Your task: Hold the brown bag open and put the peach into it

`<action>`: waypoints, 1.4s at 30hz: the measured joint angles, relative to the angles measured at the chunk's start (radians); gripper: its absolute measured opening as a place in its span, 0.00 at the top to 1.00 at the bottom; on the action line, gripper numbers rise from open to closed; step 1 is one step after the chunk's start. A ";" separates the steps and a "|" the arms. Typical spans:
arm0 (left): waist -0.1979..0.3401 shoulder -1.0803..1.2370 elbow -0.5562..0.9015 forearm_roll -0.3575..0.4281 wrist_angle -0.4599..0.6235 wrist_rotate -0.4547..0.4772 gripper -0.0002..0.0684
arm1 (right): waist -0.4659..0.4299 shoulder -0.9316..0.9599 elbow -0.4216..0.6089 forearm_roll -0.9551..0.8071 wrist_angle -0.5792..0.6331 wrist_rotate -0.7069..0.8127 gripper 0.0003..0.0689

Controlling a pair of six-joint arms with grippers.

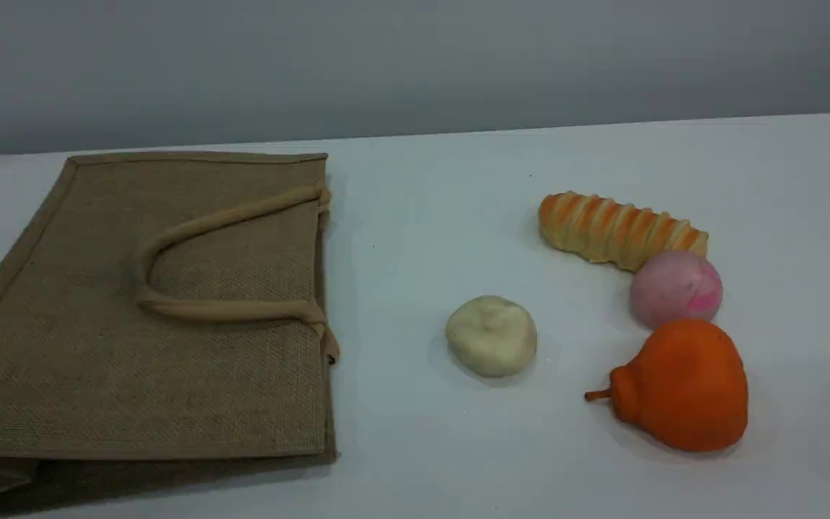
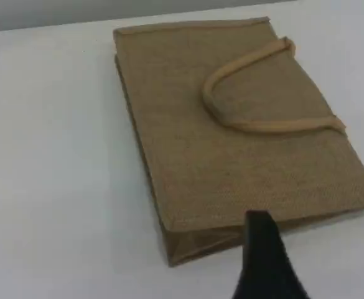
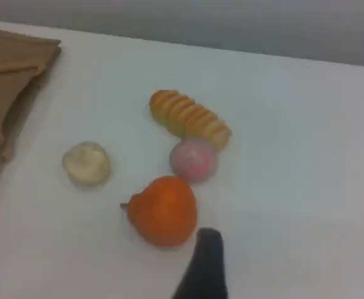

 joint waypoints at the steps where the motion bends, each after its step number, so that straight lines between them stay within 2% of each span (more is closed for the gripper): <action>1: 0.000 0.000 0.000 0.000 0.000 0.000 0.45 | 0.000 0.000 0.000 0.000 0.000 0.000 0.15; 21: 0.000 0.000 0.000 0.000 0.000 0.000 0.45 | 0.016 0.000 0.000 0.002 0.000 0.003 0.15; 24: 0.000 0.000 0.000 0.000 0.000 -0.029 0.45 | 0.016 0.000 0.000 0.003 0.000 0.030 0.15; 28: -0.027 0.015 -0.005 0.000 -0.021 -0.044 0.45 | 0.034 0.001 0.000 0.003 -0.007 0.051 0.15; 32: -0.060 0.096 -0.028 0.038 -0.047 -0.101 0.45 | 0.035 0.066 -0.015 -0.002 -0.033 0.073 0.15; 42: -0.060 0.481 -0.184 0.055 -0.211 -0.141 0.45 | 0.035 0.347 -0.157 0.048 -0.183 0.073 0.15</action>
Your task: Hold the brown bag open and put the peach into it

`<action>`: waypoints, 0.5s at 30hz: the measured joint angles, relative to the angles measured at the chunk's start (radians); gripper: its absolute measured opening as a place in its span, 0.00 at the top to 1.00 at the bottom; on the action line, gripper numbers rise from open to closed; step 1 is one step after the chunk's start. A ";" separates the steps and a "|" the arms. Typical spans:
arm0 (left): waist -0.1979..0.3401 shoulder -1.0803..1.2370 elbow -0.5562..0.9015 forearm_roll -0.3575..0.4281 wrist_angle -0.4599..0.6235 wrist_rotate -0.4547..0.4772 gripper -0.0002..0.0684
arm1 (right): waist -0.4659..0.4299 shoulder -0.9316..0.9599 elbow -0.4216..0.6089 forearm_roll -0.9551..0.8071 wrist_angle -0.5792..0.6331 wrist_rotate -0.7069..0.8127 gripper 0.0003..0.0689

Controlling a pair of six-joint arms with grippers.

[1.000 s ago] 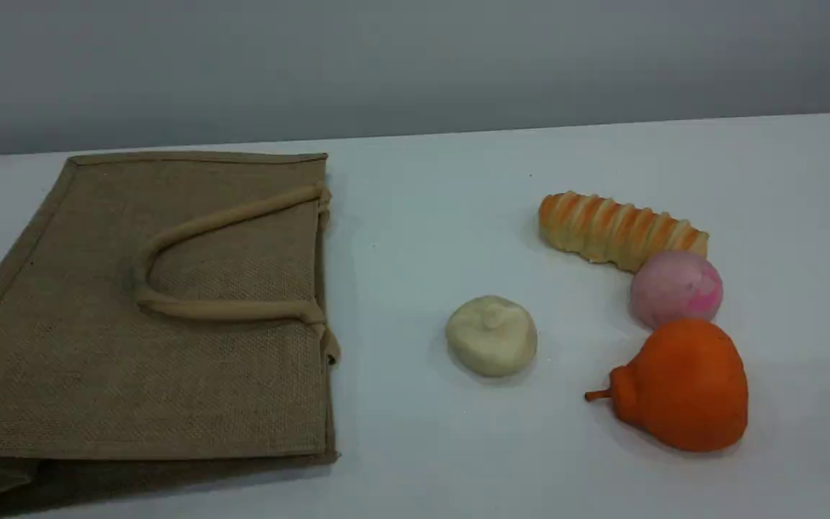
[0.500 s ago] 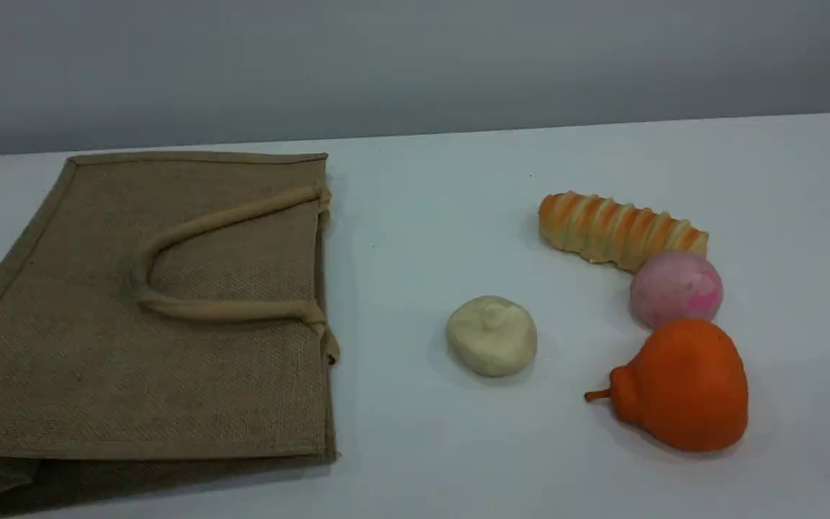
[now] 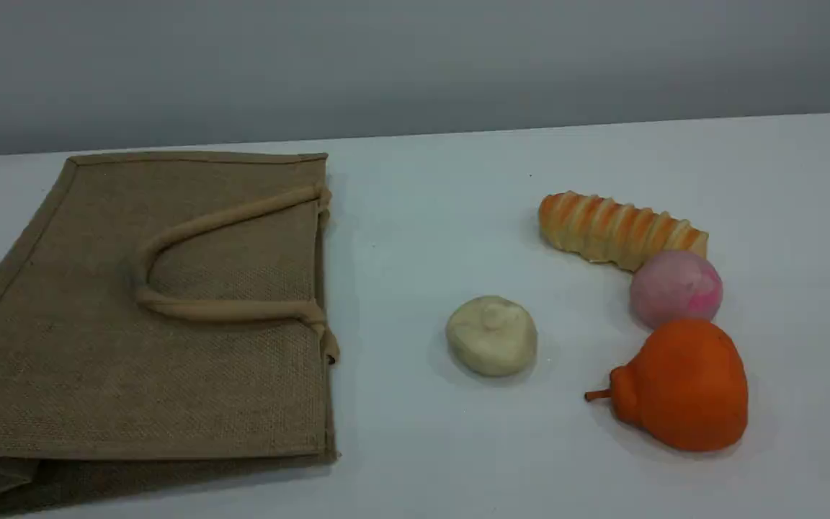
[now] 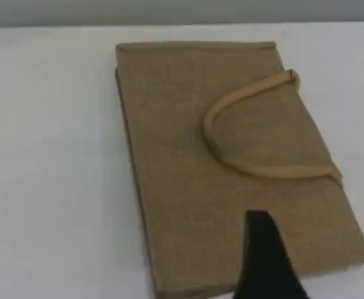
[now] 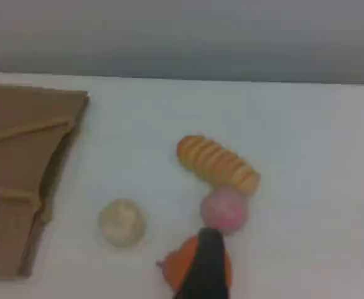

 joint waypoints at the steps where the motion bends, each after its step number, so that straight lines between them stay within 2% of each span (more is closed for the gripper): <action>1: 0.000 0.046 -0.011 0.000 -0.014 -0.008 0.45 | 0.000 0.029 -0.021 0.001 -0.012 0.000 0.15; 8: 0.000 0.345 -0.058 0.000 -0.103 -0.018 0.45 | 0.000 0.240 -0.140 0.062 -0.063 -0.001 0.15; 15: 0.000 0.591 -0.142 0.000 -0.120 -0.018 0.45 | 0.000 0.398 -0.169 0.084 -0.088 -0.004 0.15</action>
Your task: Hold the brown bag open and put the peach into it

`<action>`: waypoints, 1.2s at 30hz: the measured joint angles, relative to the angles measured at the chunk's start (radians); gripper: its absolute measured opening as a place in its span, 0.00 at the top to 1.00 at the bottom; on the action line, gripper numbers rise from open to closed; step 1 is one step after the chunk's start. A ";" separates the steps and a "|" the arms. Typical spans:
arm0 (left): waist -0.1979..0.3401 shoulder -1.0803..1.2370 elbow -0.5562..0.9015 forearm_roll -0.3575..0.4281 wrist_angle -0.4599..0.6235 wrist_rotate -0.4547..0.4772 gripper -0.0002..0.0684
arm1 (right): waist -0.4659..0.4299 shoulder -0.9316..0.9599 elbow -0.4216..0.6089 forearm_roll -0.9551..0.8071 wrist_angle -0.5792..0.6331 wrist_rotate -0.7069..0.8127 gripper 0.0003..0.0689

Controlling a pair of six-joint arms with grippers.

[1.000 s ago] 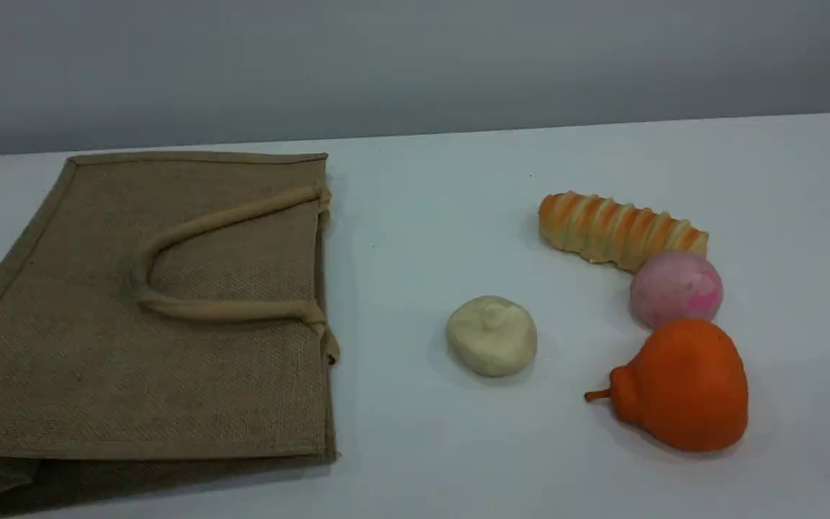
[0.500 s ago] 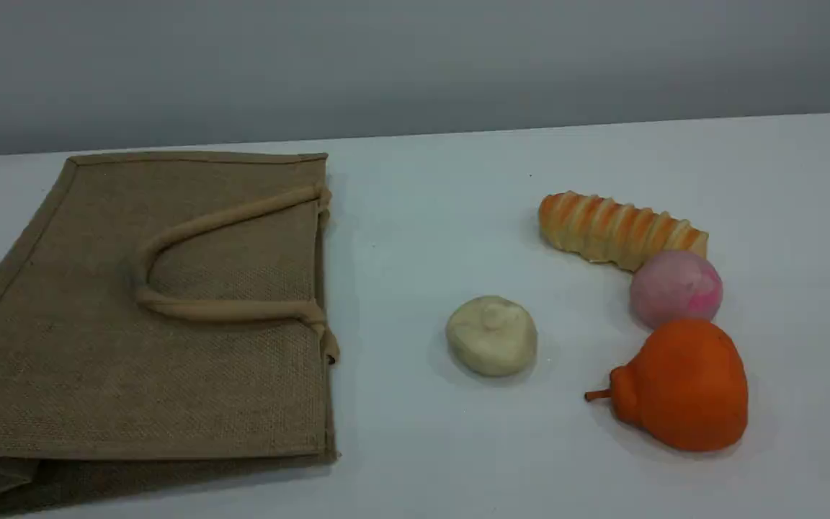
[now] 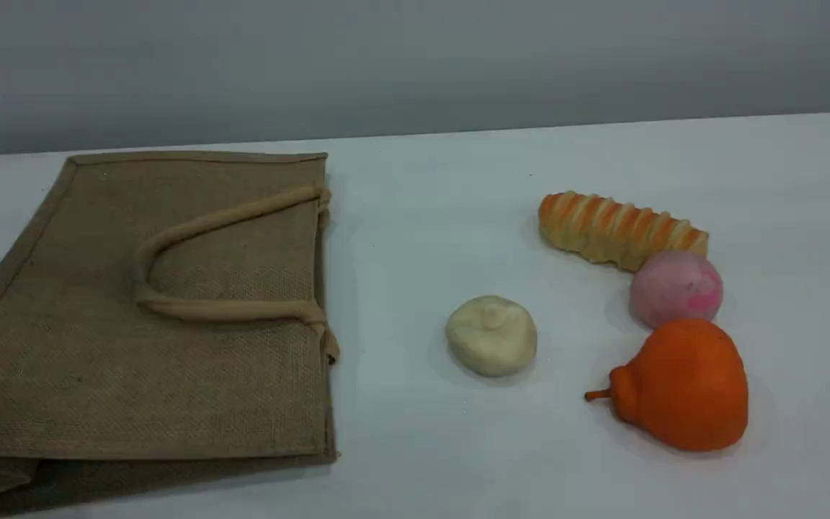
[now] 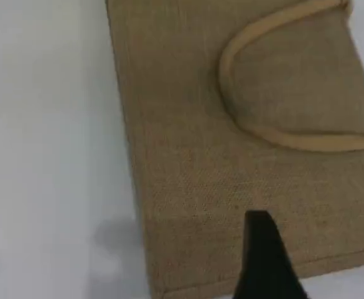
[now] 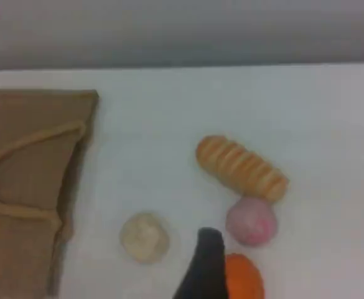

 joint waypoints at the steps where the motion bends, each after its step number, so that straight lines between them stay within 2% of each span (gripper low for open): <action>1: 0.000 0.030 -0.017 0.000 0.000 0.000 0.45 | 0.000 0.019 -0.002 0.009 -0.001 0.000 0.15; 13: 0.000 0.320 -0.202 -0.003 -0.002 -0.020 0.45 | 0.000 0.181 -0.002 0.142 -0.091 -0.105 0.15; 19: -0.047 0.463 -0.275 -0.003 -0.024 -0.036 0.45 | 0.000 0.266 -0.002 0.211 -0.134 -0.168 0.15; 23: -0.051 0.563 -0.321 -0.002 -0.026 -0.074 0.45 | 0.000 0.313 -0.002 0.237 -0.136 -0.211 0.15; 36: -0.051 0.880 -0.417 -0.002 -0.072 -0.135 0.45 | 0.000 0.350 -0.002 0.285 -0.158 -0.259 0.15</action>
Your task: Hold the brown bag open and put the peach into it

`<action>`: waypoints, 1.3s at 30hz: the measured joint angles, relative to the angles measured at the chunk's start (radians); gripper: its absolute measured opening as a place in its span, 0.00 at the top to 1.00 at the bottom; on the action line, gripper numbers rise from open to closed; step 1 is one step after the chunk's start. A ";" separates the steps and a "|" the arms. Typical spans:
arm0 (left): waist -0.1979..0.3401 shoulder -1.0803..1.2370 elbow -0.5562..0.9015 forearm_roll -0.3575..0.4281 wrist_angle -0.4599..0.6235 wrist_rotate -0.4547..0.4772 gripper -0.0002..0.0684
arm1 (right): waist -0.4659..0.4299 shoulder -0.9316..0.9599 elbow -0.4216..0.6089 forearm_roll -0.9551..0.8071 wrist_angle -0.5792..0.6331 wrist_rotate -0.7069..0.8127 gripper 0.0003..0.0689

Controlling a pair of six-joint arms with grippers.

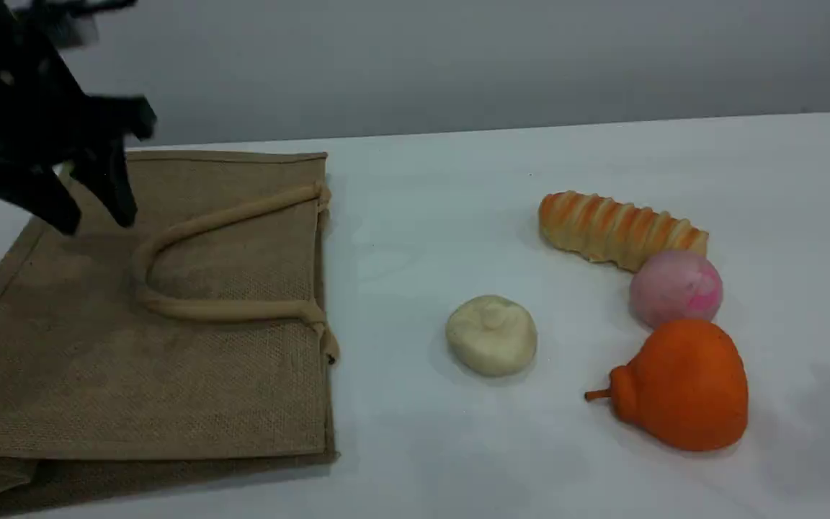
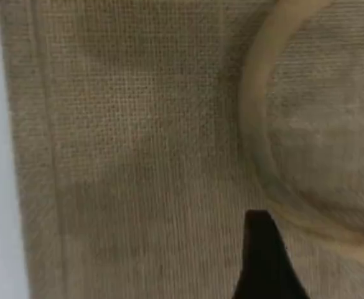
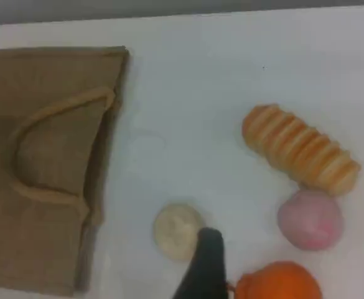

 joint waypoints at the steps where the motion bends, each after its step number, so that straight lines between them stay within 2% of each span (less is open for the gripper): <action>1: 0.000 0.018 -0.008 0.000 -0.006 -0.004 0.45 | 0.000 0.000 0.000 0.000 0.000 -0.001 0.15; 21: 0.000 0.164 -0.032 0.000 -0.039 -0.070 0.45 | 0.000 0.003 0.000 0.014 0.008 -0.021 0.15; 39: 0.000 0.223 -0.032 0.000 -0.114 -0.071 0.45 | 0.000 0.003 0.000 0.025 0.009 -0.028 0.15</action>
